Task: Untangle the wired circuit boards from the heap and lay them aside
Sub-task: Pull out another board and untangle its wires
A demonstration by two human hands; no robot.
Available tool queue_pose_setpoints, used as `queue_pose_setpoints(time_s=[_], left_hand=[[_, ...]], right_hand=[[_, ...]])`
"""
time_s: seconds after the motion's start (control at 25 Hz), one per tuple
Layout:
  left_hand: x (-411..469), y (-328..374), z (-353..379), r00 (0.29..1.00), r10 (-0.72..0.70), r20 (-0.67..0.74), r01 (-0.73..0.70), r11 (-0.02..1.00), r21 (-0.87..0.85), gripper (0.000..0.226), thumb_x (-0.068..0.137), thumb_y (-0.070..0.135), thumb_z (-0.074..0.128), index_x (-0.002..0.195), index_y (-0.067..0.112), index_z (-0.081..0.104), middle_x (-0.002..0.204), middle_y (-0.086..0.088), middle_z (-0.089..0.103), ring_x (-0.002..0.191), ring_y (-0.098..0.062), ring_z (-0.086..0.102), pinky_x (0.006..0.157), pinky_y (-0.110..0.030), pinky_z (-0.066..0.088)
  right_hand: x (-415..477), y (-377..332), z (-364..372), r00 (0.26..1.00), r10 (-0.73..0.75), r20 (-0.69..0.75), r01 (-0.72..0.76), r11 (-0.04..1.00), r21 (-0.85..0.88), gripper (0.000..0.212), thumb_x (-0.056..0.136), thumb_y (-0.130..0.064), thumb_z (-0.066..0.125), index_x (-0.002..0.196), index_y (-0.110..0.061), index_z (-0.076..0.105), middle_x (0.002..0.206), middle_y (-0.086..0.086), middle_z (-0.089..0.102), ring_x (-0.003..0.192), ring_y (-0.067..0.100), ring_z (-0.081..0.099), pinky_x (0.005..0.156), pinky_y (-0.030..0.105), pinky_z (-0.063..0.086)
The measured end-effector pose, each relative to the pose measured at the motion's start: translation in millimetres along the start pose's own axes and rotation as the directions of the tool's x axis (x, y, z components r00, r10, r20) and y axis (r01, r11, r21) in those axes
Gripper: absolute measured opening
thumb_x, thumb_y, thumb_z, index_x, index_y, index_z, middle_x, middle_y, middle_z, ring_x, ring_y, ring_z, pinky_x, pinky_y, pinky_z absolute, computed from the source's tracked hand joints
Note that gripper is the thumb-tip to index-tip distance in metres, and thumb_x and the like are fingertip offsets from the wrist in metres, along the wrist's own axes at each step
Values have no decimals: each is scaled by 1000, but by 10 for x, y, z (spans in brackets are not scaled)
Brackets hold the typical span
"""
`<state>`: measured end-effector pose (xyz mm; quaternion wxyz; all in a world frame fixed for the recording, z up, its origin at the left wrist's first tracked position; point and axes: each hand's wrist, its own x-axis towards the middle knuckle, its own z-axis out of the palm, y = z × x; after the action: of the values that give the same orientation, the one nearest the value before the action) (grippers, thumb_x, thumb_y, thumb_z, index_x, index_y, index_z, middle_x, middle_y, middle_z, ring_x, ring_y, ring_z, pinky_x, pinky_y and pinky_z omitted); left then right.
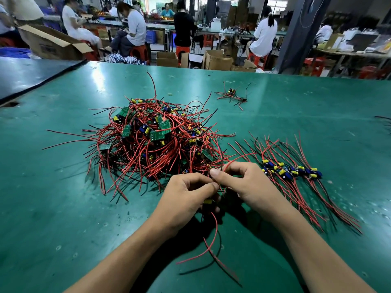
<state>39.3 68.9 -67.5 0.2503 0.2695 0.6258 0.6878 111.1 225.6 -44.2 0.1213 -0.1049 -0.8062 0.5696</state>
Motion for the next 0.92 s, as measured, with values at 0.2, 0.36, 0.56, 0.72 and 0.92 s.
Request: queue_pose_setpoints(time_s=[0.2, 0.36, 0.56, 0.72, 0.92], left_hand=[[20, 27, 3, 994, -92, 64, 99, 990, -101, 16, 92, 3, 61, 83, 9, 74, 68, -19, 67, 54, -29, 64, 56, -30, 54], [25, 39, -22, 988, -103, 114, 120, 981, -150, 23, 93, 2, 55, 84, 7, 74, 64, -15, 64, 50, -26, 60, 53, -27, 52], [-16, 74, -8, 980, -100, 171, 125, 981, -146, 15, 88, 21, 64, 81, 14, 75, 66, -13, 64, 50, -23, 60, 47, -23, 48], [29, 88, -33, 984, -126, 125, 148, 970, -191, 15, 88, 19, 64, 79, 10, 72, 64, -13, 62, 49, -24, 57, 51, -26, 48], [-25, 63, 49, 983, -93, 158, 102, 994, -50, 19, 93, 11, 61, 79, 8, 72, 63, -13, 65, 49, -24, 58, 53, -25, 48]], right_hand=[[1, -5, -5, 998, -65, -16, 66, 994, 83, 10, 89, -20, 75, 85, -12, 76, 72, -7, 68, 51, -2, 51, 50, 10, 38], [-24, 25, -1, 968, 50, 245, -130, 938, 323, 33, 83, -27, 79, 114, -19, 73, 91, 3, 72, 66, 12, 67, 59, 21, 53], [-14, 78, -16, 960, 108, 257, -217, 868, 447, 31, 73, -31, 85, 99, -16, 77, 82, 10, 71, 61, 20, 65, 65, 34, 54], [15, 59, 130, 998, 58, 3, -53, 878, 475, 19, 72, -26, 85, 79, -12, 75, 67, 9, 66, 55, 15, 61, 48, 24, 50], [140, 148, -56, 894, 51, -445, 75, 963, 260, 26, 79, -35, 79, 77, -11, 71, 44, -5, 45, 37, 6, 32, 38, 17, 24]])
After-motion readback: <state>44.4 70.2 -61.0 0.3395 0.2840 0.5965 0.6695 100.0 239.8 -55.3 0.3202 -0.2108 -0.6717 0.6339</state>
